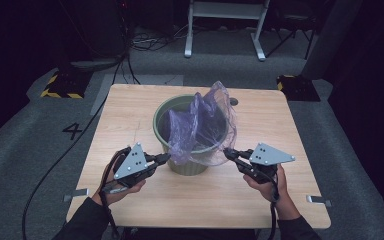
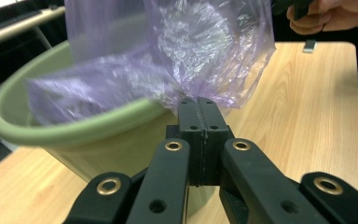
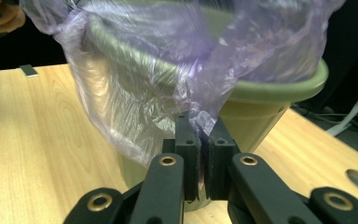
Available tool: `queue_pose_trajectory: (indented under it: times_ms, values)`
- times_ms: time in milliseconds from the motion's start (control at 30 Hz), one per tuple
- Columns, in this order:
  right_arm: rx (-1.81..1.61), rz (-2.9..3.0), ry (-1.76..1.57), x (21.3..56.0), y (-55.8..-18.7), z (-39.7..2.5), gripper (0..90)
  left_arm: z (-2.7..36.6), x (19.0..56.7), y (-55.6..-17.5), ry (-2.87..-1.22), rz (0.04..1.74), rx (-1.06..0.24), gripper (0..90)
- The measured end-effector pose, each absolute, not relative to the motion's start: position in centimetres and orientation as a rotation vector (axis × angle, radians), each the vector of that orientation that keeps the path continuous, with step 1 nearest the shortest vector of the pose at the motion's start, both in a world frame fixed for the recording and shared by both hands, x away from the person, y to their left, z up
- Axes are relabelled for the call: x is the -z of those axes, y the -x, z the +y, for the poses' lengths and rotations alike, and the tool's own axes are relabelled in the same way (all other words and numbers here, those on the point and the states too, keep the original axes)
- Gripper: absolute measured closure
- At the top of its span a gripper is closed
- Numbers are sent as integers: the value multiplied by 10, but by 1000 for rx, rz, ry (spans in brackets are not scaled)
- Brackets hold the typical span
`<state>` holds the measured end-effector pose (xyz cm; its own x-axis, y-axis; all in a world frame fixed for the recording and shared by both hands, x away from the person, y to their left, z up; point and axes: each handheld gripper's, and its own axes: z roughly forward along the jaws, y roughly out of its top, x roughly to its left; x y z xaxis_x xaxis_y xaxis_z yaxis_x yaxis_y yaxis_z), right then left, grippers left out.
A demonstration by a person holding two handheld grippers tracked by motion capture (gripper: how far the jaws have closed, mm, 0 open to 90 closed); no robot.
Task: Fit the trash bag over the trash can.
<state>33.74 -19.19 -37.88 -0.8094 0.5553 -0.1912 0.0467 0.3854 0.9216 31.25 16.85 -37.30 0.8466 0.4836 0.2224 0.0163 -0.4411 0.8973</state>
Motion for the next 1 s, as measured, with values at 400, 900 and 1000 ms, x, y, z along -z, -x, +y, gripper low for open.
queue_pose_trajectory:
  times_ms: [400, 900, 1000]
  values:
    - [-1407, 2110, -615, 385, -339, -193, 292, 161, 389, -322, -2012, 388, -540, 899]
    - [-1588, 1951, -609, 337, -320, -218, 219, 163, 401, -328, -2018, 425, -494, 896]
    - [-1511, 1970, -625, 327, -317, -216, 221, 162, 402, -328, -2028, 424, -507, 896]
